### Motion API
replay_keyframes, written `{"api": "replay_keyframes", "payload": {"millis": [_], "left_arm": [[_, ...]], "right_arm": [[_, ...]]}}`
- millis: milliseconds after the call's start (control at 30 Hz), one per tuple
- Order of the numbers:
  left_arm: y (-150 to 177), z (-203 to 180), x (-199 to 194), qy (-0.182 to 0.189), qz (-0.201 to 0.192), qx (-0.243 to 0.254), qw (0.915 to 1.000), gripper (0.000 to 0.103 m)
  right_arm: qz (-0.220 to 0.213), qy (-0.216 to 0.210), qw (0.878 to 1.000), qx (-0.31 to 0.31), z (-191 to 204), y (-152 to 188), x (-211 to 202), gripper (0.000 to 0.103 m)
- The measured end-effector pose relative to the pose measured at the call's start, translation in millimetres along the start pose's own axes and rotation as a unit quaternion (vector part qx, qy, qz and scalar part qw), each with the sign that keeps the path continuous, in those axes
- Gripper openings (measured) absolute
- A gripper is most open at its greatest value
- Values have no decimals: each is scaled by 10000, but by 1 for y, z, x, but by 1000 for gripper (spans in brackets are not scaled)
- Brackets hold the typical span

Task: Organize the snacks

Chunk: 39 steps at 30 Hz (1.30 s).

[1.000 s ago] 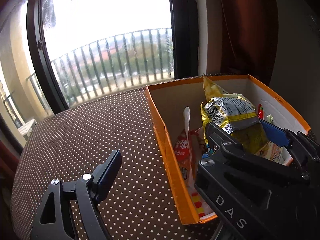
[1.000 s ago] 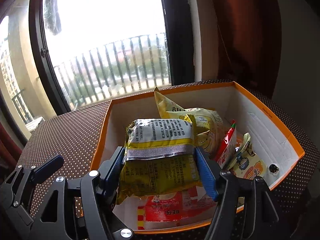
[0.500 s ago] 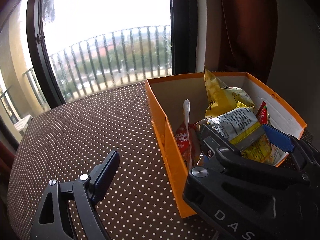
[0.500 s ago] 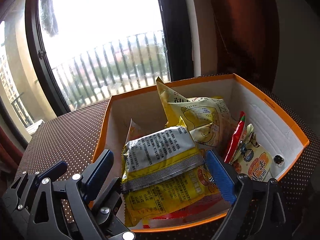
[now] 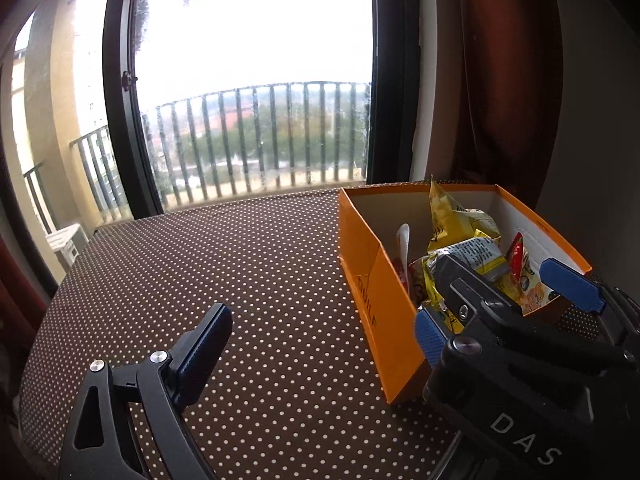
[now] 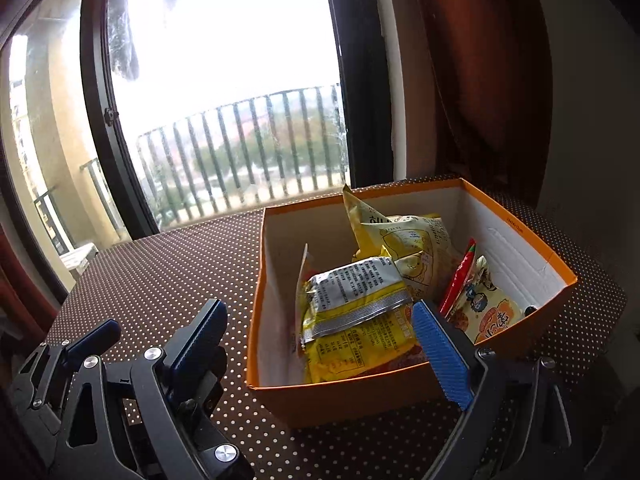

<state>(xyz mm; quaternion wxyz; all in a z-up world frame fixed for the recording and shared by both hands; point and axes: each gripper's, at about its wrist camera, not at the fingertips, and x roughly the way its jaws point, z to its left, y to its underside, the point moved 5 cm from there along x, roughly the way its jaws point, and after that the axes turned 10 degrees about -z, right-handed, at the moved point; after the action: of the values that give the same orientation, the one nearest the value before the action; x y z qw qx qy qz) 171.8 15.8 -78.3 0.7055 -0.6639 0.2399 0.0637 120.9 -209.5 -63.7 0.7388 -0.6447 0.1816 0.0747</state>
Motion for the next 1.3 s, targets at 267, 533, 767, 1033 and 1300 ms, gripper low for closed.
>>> {"api": "replay_keyframes", "payload": {"millis": [267, 533, 767, 1033, 1300], "left_arm": [[-3, 36, -41, -471, -423, -112, 9979, 98], [2, 67, -81, -928, -784, -151, 9925, 102], [9, 80, -100, -1026, -893, -286, 9903, 102], [11, 78, -104, -984, -952, -349, 9900, 102], [11, 78, -109, -1169, -1081, -284, 9868, 102]], "right_arm": [[-265, -346, 9989, -189, 33, -6, -29, 95], [-524, -737, 9955, -288, 57, -5, -56, 98], [-719, -832, 9930, -422, 66, -2, -79, 100], [-808, -825, 9926, -365, 60, 1, -88, 101], [-817, -834, 9925, -359, 57, 2, -89, 101]]}}
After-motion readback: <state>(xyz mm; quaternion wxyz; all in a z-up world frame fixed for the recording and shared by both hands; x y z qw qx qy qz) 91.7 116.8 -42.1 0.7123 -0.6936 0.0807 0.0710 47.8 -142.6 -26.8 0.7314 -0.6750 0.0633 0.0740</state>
